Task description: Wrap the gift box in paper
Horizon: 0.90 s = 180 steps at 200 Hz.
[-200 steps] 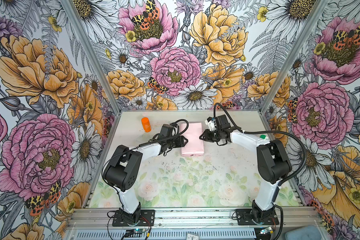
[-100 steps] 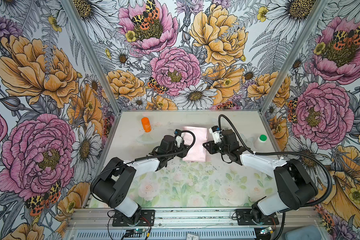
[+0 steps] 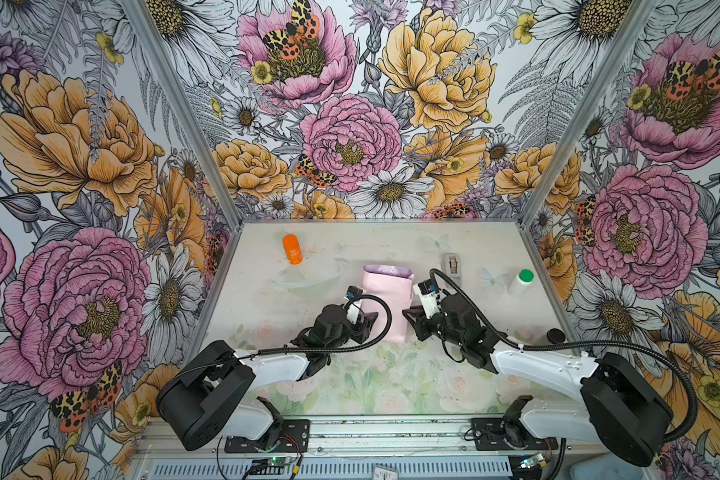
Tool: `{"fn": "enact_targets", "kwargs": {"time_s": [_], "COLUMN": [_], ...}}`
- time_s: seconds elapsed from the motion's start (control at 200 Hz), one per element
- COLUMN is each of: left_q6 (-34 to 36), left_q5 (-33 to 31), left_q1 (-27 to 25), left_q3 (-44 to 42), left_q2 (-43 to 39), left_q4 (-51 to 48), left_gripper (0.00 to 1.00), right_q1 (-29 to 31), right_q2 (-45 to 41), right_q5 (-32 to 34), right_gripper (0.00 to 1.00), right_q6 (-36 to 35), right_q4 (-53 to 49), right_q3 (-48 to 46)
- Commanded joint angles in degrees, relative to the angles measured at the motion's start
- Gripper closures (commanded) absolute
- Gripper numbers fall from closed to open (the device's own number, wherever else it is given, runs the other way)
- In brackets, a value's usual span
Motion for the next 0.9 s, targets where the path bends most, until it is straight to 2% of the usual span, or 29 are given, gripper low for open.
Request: {"fn": "enact_targets", "kwargs": {"time_s": [0.0, 0.175, 0.325, 0.345, 0.4, 0.54, 0.635, 0.74, 0.896], "left_q6": [1.3, -1.3, -3.4, -3.6, -4.6, -5.5, -5.9, -6.0, -3.0], "left_q5": [-3.0, -7.6, -8.8, -10.5, -11.3, -11.4, -9.7, -3.8, 2.9], "left_q1": [-2.4, -4.8, -5.1, -5.1, -5.1, -4.9, -3.7, -1.6, -0.6], "left_q3": [-3.4, -8.1, -9.0, -9.1, -9.5, -10.8, -11.3, -11.2, -9.8], "left_q2": [-1.9, -7.5, -14.5, -15.6, -18.5, -26.4, -30.6, -31.9, -27.2], "left_q4": [5.3, 4.0, -2.3, -3.3, -5.8, -11.7, -15.0, -15.8, -14.4], "left_gripper": [0.42, 0.38, 0.3, 0.28, 0.21, 0.16, 0.15, 0.15, 0.15], "right_q1": [2.3, 3.9, 4.6, 4.6, 4.6, 4.5, 4.2, 3.9, 3.7], "right_q2": [-2.5, -6.1, -12.3, -13.6, -17.3, -27.2, -33.6, -37.9, -36.7], "right_q5": [3.4, 5.4, 6.8, 6.9, 7.3, 7.8, 8.2, 8.1, 5.2], "right_gripper": [0.81, 0.77, 0.58, 0.56, 0.53, 0.49, 0.43, 0.29, 0.25], "right_q6": [-0.9, 1.1, 3.5, 3.9, 4.5, 5.0, 4.7, 4.3, -0.3], "right_q4": [2.4, 2.2, 1.6, 1.5, 1.0, -1.9, -3.0, -3.7, -6.7], "right_q3": [-2.6, -6.2, -9.0, -9.5, -10.6, -12.9, -14.3, -15.2, -14.0]}}
